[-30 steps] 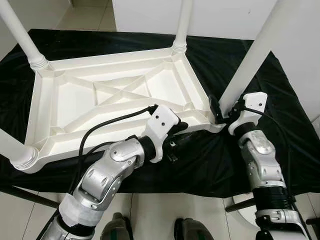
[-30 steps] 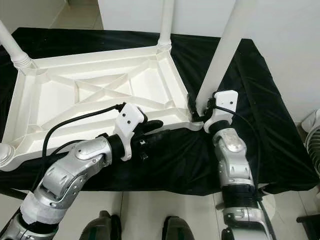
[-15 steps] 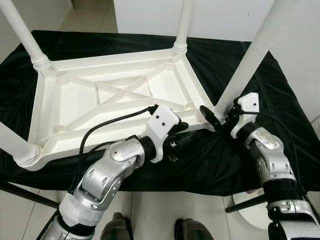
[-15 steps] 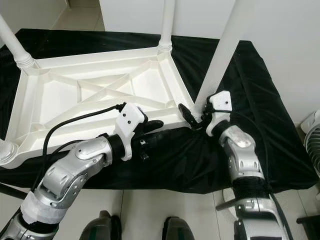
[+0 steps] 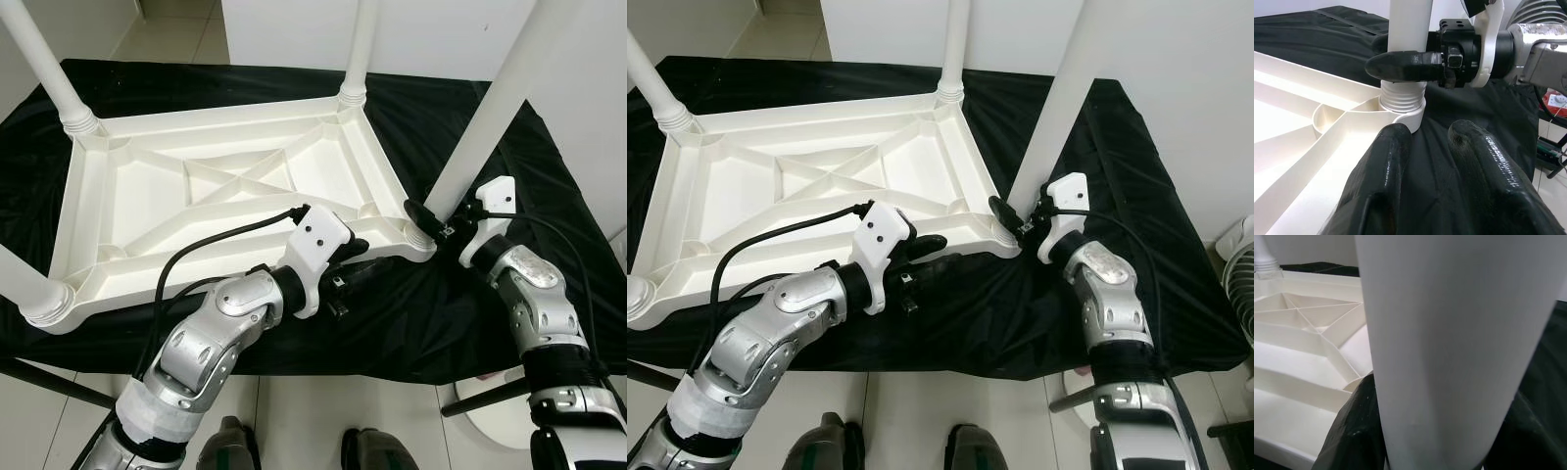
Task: Building children table
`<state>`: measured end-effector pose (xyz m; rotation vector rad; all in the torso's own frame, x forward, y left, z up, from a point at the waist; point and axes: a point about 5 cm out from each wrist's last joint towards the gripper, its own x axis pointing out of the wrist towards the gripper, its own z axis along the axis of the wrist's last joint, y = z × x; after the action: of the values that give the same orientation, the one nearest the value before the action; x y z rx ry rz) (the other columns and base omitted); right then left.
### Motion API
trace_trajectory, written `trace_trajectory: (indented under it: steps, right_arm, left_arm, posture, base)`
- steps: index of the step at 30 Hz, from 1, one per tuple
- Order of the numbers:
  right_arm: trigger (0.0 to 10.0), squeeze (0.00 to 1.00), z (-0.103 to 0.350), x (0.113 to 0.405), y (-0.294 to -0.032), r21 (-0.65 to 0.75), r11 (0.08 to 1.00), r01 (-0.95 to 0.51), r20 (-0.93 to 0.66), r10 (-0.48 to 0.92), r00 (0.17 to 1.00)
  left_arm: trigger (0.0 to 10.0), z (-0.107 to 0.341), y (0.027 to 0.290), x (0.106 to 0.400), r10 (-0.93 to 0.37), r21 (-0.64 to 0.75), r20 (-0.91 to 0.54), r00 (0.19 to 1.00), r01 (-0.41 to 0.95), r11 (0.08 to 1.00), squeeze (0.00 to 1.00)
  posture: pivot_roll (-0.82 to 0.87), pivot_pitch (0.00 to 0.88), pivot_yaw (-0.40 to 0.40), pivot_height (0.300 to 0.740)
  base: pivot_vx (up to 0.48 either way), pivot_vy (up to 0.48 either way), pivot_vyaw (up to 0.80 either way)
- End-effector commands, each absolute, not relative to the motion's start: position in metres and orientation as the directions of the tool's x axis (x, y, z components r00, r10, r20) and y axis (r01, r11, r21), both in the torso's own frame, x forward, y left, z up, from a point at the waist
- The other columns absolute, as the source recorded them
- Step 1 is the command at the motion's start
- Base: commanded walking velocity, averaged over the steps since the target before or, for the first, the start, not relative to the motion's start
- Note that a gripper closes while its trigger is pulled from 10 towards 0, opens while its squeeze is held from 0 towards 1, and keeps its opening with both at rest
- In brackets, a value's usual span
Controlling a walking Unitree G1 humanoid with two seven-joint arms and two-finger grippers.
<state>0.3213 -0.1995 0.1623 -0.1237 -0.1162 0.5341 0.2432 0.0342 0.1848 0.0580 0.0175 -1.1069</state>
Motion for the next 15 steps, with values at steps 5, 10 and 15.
trace_trajectory:
  steps: [5,10,15]
  right_arm:
    - [0.0,0.00,0.149,0.319,-0.185,-0.068,0.929,-0.363,0.043,0.366,0.929]
    - [0.0,0.00,0.145,0.313,-0.171,0.046,0.990,-0.133,0.011,0.133,0.991]
    - [0.0,0.00,0.143,0.308,-0.165,0.032,0.999,-0.019,0.000,0.019,1.000]
  left_arm:
    - [10.0,0.186,0.031,0.244,-0.895,0.046,-0.041,0.443,0.896,0.442,0.00]
    - [10.0,0.184,0.030,0.242,-0.897,0.040,-0.046,0.440,0.898,0.438,0.00]
    - [10.0,0.184,0.030,0.242,-0.897,0.037,-0.045,0.439,0.898,0.438,0.00]
  posture:
    - [-0.05,0.107,0.012,0.740]
    - [-0.05,0.107,0.012,0.740]
    - [-0.05,0.114,0.011,0.740]
  base:
    - [0.000,0.000,0.00]
    - [0.000,0.000,0.00]
    - [0.000,0.000,0.00]
